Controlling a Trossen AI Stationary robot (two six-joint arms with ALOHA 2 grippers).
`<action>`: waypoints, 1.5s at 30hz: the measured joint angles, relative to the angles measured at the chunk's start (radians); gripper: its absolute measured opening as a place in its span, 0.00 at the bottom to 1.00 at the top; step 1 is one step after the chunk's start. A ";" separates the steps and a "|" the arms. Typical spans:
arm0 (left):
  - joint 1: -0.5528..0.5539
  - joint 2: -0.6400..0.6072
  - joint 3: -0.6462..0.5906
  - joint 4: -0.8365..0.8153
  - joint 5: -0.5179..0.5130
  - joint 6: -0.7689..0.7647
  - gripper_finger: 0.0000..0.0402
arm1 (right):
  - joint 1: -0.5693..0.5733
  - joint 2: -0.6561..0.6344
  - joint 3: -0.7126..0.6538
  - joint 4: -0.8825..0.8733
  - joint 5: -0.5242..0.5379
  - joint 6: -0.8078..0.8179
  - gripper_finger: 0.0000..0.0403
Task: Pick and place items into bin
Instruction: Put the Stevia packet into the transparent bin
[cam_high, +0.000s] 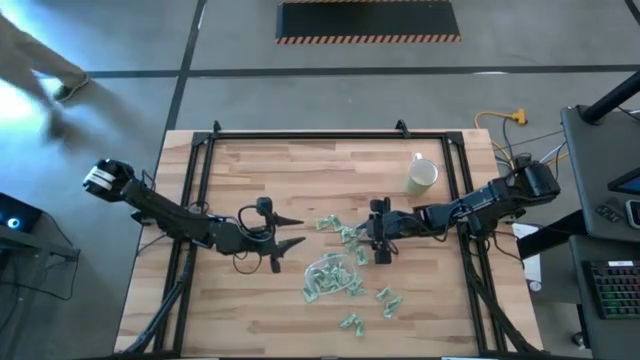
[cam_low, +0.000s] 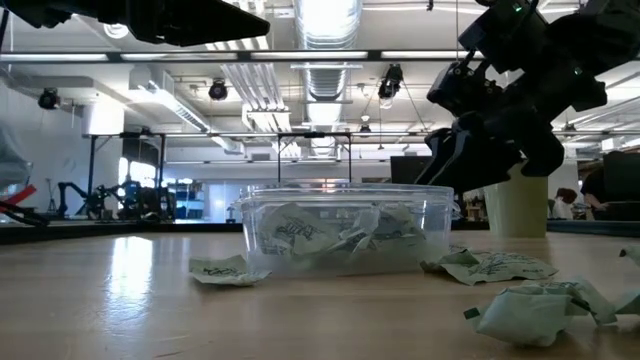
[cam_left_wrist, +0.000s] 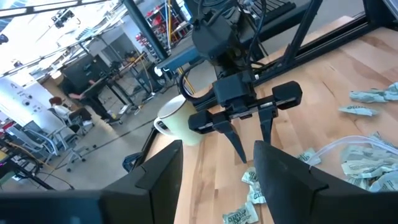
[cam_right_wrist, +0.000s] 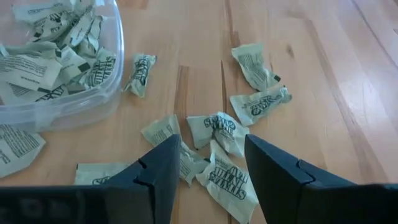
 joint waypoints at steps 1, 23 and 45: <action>0.000 0.000 0.000 0.000 0.000 0.000 0.45 | 0.000 0.000 0.000 0.002 0.000 -0.002 0.42; 0.000 0.000 0.000 -0.001 0.000 0.000 0.45 | -0.001 0.190 -0.019 0.145 0.021 -0.018 0.41; 0.000 0.000 -0.008 -0.002 0.000 0.000 0.45 | -0.014 0.141 0.008 -0.013 0.028 0.005 0.35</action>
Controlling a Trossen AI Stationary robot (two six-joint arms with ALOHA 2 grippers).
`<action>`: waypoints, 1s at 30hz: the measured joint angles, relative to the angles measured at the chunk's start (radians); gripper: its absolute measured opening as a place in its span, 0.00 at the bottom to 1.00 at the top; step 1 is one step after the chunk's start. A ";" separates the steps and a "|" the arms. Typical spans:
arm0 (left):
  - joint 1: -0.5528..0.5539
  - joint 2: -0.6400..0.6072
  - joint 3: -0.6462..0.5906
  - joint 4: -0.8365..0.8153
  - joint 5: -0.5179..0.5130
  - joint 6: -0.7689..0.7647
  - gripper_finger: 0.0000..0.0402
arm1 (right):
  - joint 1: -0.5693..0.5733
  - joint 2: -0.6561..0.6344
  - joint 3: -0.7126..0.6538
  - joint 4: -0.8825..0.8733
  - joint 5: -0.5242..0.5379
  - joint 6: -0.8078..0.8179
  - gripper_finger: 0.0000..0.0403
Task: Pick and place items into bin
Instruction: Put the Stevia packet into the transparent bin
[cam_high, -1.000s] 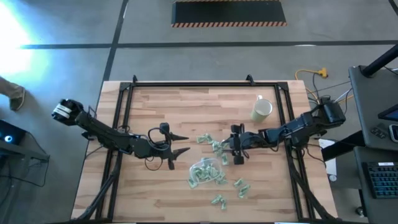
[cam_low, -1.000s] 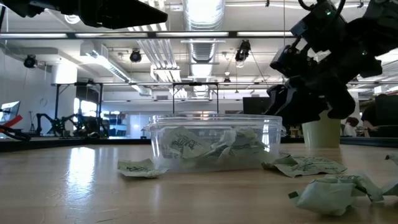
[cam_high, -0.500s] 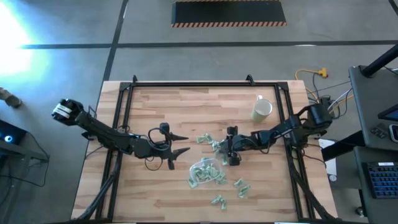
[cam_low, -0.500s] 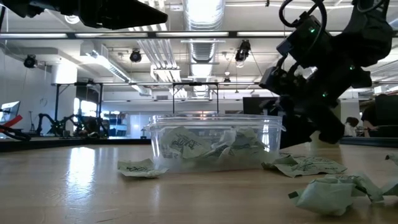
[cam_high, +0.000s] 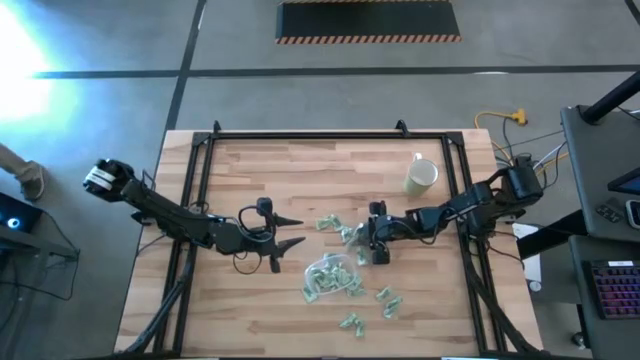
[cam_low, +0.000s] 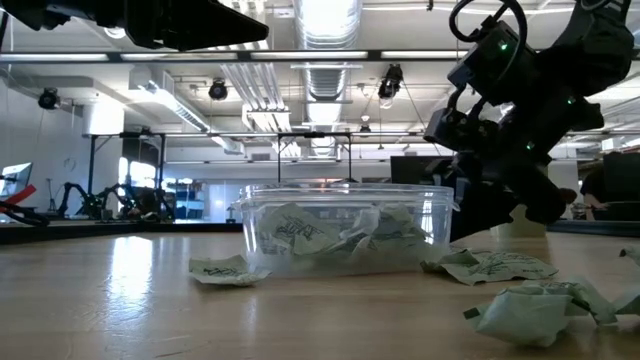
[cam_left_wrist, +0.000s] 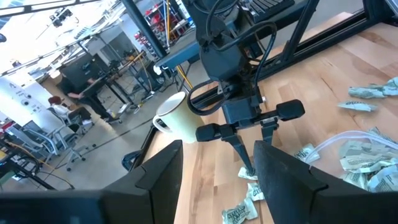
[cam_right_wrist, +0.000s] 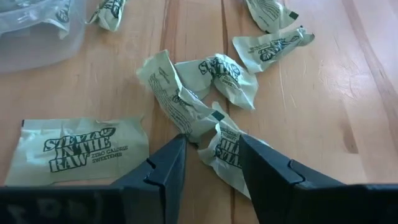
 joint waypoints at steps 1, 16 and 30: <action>0.000 0.000 0.000 0.000 0.000 0.000 0.45 | 0.000 0.002 0.000 0.001 0.001 0.000 0.35; 0.000 0.000 -0.002 0.001 0.000 0.000 0.45 | 0.002 0.004 0.000 -0.017 0.019 -0.042 0.11; 0.000 0.000 -0.002 0.001 0.000 0.000 0.45 | 0.005 -0.087 0.039 -0.151 0.069 -0.055 0.02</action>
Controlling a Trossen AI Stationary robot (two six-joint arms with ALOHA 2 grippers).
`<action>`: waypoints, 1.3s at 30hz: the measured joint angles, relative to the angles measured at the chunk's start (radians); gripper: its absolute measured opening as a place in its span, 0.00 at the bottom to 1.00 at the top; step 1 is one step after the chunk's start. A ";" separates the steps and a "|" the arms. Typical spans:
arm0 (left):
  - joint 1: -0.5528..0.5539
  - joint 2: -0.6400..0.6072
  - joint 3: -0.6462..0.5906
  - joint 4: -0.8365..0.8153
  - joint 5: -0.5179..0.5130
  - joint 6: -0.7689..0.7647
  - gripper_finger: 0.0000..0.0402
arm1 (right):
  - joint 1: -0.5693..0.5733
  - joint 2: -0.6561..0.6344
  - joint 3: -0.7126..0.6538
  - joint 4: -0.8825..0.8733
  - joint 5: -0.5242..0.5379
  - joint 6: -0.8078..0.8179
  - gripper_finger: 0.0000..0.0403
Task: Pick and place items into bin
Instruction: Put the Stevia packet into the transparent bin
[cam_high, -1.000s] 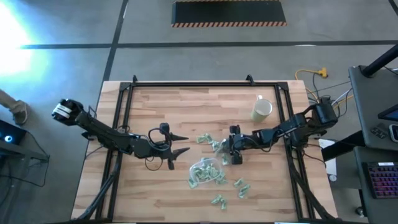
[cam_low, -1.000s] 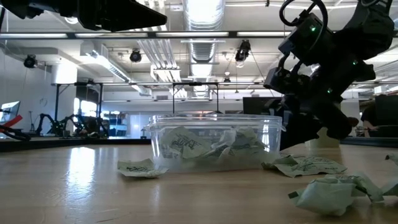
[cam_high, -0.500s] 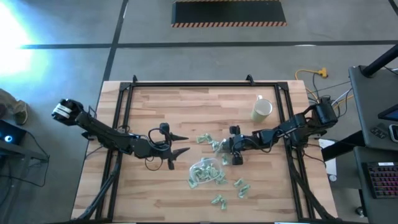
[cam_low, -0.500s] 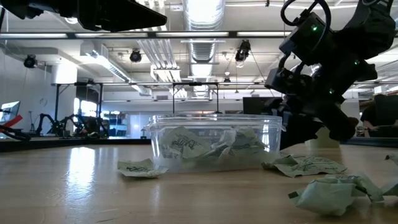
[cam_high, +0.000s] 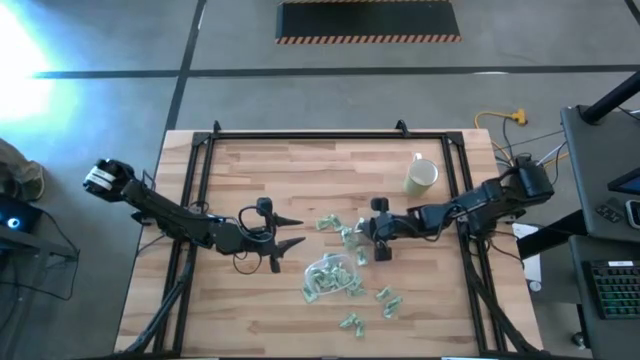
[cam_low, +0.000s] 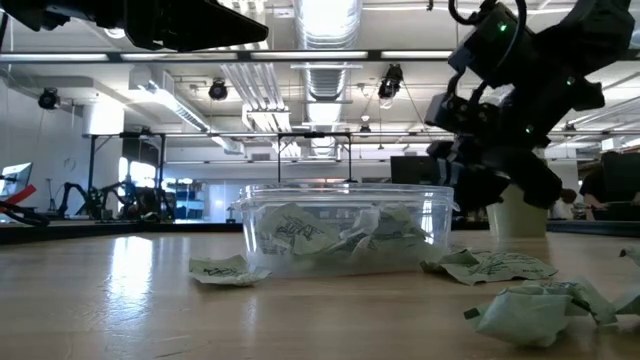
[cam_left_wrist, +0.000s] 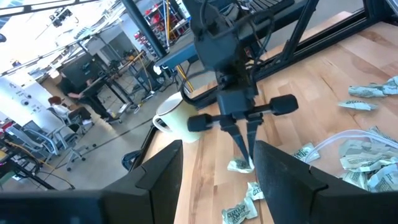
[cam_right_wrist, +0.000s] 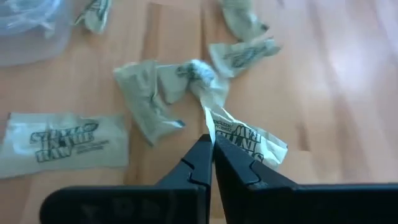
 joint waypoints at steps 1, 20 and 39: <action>0.000 0.000 0.000 0.000 0.000 0.000 0.45 | 0.003 -0.013 0.000 -0.008 0.014 0.000 0.02; 0.000 0.000 -0.001 0.001 0.000 0.000 0.45 | 0.165 -0.109 0.015 0.205 -0.081 -0.117 0.02; 0.000 0.000 -0.002 0.000 0.005 0.000 0.45 | 0.180 0.120 0.096 0.398 -0.256 -0.179 0.02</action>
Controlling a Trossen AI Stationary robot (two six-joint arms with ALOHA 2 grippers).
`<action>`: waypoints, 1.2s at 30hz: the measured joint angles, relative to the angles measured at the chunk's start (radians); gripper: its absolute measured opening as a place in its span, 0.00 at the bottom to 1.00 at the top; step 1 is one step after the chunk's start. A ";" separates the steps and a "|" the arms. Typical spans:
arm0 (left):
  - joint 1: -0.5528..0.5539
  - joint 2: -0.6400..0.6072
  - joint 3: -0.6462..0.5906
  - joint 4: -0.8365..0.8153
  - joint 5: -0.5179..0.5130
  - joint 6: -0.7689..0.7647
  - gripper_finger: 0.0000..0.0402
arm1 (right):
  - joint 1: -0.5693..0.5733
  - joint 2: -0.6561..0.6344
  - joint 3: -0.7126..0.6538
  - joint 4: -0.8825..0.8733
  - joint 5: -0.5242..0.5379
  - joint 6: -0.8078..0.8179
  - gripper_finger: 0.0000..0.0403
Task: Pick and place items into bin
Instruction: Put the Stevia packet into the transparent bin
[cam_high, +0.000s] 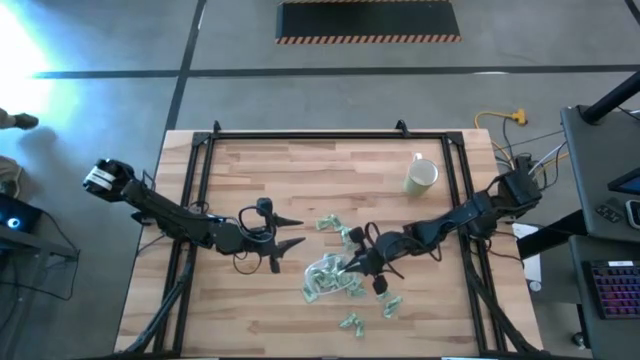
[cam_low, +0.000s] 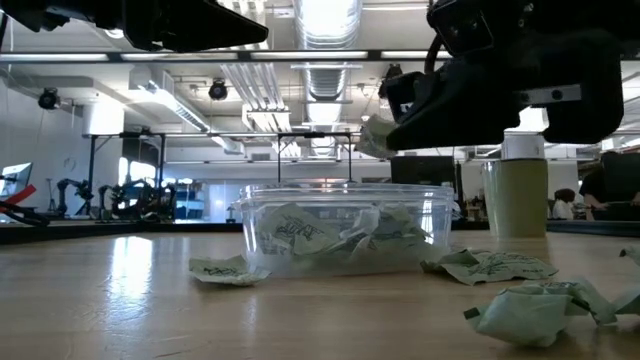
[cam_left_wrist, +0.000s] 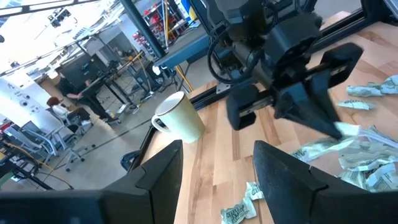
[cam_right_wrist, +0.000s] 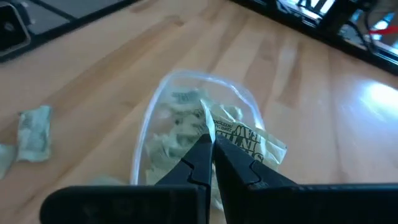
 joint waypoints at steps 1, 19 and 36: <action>0.000 0.000 -0.001 -0.001 0.000 0.000 0.45 | 0.000 0.005 0.006 0.001 -0.012 0.000 0.02; 0.000 0.000 -0.005 0.000 0.000 0.000 0.45 | 0.000 0.055 0.093 -0.128 -0.109 0.066 0.09; 0.002 0.000 -0.006 -0.007 -0.003 -0.042 0.45 | 0.002 -0.092 0.102 -0.333 -0.054 0.096 0.35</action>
